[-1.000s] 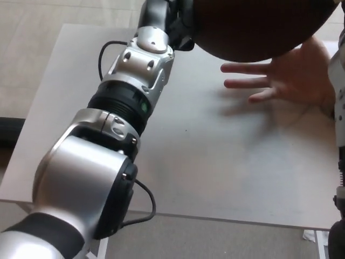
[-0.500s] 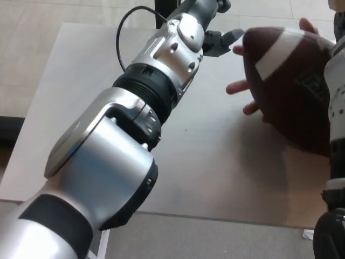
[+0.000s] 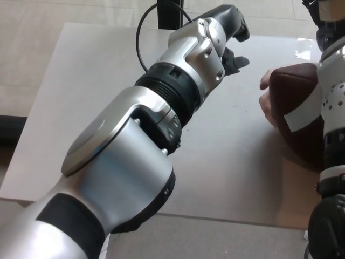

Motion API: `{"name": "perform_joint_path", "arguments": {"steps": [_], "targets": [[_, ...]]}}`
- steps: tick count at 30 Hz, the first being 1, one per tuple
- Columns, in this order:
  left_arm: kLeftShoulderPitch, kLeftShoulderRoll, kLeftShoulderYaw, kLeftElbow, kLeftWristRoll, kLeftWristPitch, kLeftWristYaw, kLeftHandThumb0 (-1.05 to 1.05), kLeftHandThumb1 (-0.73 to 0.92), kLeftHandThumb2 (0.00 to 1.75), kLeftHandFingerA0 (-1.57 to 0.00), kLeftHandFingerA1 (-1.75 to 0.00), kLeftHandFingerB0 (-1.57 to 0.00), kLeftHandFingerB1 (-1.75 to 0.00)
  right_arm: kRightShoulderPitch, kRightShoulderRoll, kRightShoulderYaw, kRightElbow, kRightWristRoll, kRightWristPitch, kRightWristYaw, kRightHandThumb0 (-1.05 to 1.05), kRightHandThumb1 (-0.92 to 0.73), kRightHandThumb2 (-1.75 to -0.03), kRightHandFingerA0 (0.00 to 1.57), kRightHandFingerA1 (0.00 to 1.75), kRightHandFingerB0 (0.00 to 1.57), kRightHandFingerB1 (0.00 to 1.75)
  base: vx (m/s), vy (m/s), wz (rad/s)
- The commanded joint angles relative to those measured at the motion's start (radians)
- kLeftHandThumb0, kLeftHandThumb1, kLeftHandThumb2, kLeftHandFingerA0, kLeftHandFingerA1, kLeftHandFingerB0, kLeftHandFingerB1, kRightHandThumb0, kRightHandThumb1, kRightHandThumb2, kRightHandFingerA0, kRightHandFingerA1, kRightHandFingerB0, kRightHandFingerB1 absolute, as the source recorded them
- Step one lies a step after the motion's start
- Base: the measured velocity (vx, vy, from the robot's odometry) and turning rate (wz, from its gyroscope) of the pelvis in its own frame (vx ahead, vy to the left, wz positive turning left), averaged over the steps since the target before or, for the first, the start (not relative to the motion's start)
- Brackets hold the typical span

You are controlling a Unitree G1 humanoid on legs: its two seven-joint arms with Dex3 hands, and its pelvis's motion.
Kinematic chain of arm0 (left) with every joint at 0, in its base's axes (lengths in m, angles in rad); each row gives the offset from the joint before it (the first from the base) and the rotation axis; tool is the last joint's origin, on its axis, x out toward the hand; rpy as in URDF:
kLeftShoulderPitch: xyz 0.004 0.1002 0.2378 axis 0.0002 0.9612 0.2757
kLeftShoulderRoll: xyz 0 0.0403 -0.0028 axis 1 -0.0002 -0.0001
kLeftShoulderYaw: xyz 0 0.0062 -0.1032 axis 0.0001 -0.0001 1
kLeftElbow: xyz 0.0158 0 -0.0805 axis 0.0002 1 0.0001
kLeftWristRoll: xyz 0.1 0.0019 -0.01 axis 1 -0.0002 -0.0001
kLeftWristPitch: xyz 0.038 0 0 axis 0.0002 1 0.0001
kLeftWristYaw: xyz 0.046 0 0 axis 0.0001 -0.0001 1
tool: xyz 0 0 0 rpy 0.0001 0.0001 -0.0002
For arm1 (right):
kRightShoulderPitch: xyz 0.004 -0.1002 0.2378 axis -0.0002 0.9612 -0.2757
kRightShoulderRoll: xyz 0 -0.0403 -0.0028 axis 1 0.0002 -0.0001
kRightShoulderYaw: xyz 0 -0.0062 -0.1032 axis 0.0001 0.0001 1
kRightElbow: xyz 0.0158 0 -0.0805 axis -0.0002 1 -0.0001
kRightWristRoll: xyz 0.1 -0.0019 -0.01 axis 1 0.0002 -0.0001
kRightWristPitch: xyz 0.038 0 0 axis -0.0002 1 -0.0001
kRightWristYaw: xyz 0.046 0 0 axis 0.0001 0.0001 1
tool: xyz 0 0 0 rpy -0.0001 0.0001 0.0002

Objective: The robot uses both its hands to grab the left and right ends of a football kept in the middle of the desk infront of it, lifts it up and places it in the palm of a person

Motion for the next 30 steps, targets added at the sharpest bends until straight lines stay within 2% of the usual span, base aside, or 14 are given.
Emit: {"name": "perform_joint_path", "arguments": {"steps": [1, 2, 5, 6, 7, 9, 11, 14, 15, 17, 19, 22, 24, 30], "targets": [[0.004, -0.012, -0.056, 0.013, 0.11, 0.028, -0.059, -0.3, 0.74, 0.62, -0.5, -1.46, -0.28, -0.41, 0.07, 0.012, -0.005, -0.009, 0.043, -0.03, 0.01, -0.84, -0.91, -0.68, 0.67, 0.53, 0.62, 0.42, 0.0, 0.0, 0.0], [0.006, -0.012, -0.062, 0.013, 0.115, 0.026, -0.065, -0.29, 0.74, 0.59, -0.45, -1.42, -0.22, -0.38, 0.076, 0.011, -0.003, -0.01, 0.045, -0.031, 0.012, -0.84, -0.91, -0.68, 0.66, 0.52, 0.62, 0.42, 0.0, 0.0, 0.0], [0.014, -0.007, -0.063, 0.018, 0.119, 0.024, -0.085, -0.35, 0.82, 0.61, -0.38, -1.34, -0.24, -0.38, 0.093, 0.007, 0.007, -0.01, 0.046, -0.036, 0.022, -0.84, -0.92, -0.68, 0.68, 0.53, 0.65, 0.43, 0.0, 0.0, 0.0], [0.025, 0.003, -0.034, 0.012, 0.099, 0.034, -0.073, -0.44, 0.85, 0.66, -0.48, -0.85, -0.37, -0.47, 0.095, 0.005, 0.008, -0.016, 0.047, -0.029, 0.014, -0.84, -0.91, -0.68, 0.71, 0.54, 0.67, 0.44, 0.0, 0.0, 0.0], [0.029, 0.006, -0.031, 0.009, 0.099, 0.033, -0.072, -0.47, 0.9, 0.66, -0.44, -0.71, -0.41, -0.5, 0.097, 0.003, 0.01, -0.019, 0.046, -0.03, 0.012, -0.83, -0.89, -0.67, 0.76, 0.56, 0.67, 0.44, 0.0, 0.0, 0.0], [0.038, 0.021, -0.022, -0.004, 0.105, 0.027, -0.089, -0.56, 0.92, 0.67, -0.41, -0.62, -0.45, -0.53, 0.096, -0.011, 0.021, -0.039, 0.036, -0.024, 0.002, -0.86, -0.87, -0.67, 0.8, 0.56, 0.66, 0.43, 0.0, 0.0, 0.0], [0.049, 0.039, 0.013, -0.018, 0.084, 0.009, -0.087, -0.56, 0.89, 0.66, -0.5, -0.75, -0.45, -0.56, 0.087, -0.018, 0.021, -0.057, 0.047, -0.013, 0.004, -0.85, -0.88, -0.67, 0.8, 0.61, 0.65, 0.42, 0.0, 0.0, 0.0], [0.07, 0.044, 0.113, -0.047, 0.034, 0.01, -0.037, -0.54, 0.87, 0.66, -0.55, -0.69, -0.49, -0.58, 0.077, -0.044, 0.022, -0.085, 0.059, 0.013, 0.014, -0.87, -0.86, -0.66, 0.77, 0.6, 0.67, 0.42, 0.0, 0.0, 0.0], [0.098, 0.078, 0.165, -0.094, 0.012, -0.021, -0.018, -0.55, 0.87, 0.66, -0.53, -0.79, -0.48, -0.63, 0.071, -0.083, 0.064, -0.136, 0.02, 0.045, 0.034, -0.88, -0.88, -0.67, 0.73, 0.59, 0.64, 0.41, 0.0, 0.0, 0.0], [0.135, 0.13, 0.2, -0.166, 0.014, -0.057, -0.032, -0.58, 0.89, 0.66, -0.51, -0.86, -0.41, -0.46, 0.067, -0.134, 0.088, -0.204, 0.013, 0.075, 0.061, -0.86, -0.88, -0.67, 0.76, 0.58, 0.67, 0.42, 0.0, 0.0, 0.0], [0.161, 0.154, 0.215, -0.226, 0.026, -0.049, -0.047, -0.58, 0.89, 0.66, -0.54, -0.82, -0.42, -0.46, 0.077, -0.164, 0.106, -0.245, 0.013, 0.09, 0.075, -0.84, -0.92, -0.68, 0.74, 0.6, 0.65, 0.43, 0.0, 0.0, 0.0], [0.255, 0.254, 0.248, -0.429, 0.026, -0.037, -0.087, -0.53, 0.89, 0.67, -0.52, -0.65, -0.47, -0.44, 0.1, -0.233, 0.133, -0.398, 0.029, 0.159, 0.111, -0.85, -0.92, -0.68, 0.72, 0.58, 0.64, 0.43, 0.0, 0.0, 0.0], [0.402, 0.343, 0.331, -0.704, -0.017, 0.021, -0.121, -0.5, 0.88, 0.65, -0.63, -0.82, -0.45, -0.43, 0.153, -0.278, 0.125, -0.582, 0.076, 0.241, 0.126, -0.86, -0.92, -0.68, 0.71, 0.57, 0.63, 0.4, 0.0, 0.0, 0.0], [0.702, 0.453, 0.472, -1.206, -0.062, 0.111, -0.185, -0.54, 0.87, 0.66, -0.65, -0.72, -0.35, -0.44, 0.323, -0.348, 0.066, -0.864, 0.169, 0.312, 0.174, -0.85, -0.92, -0.69, 0.73, 0.59, 0.59, 0.41, 0.0, 0.0, 0.0]]}}
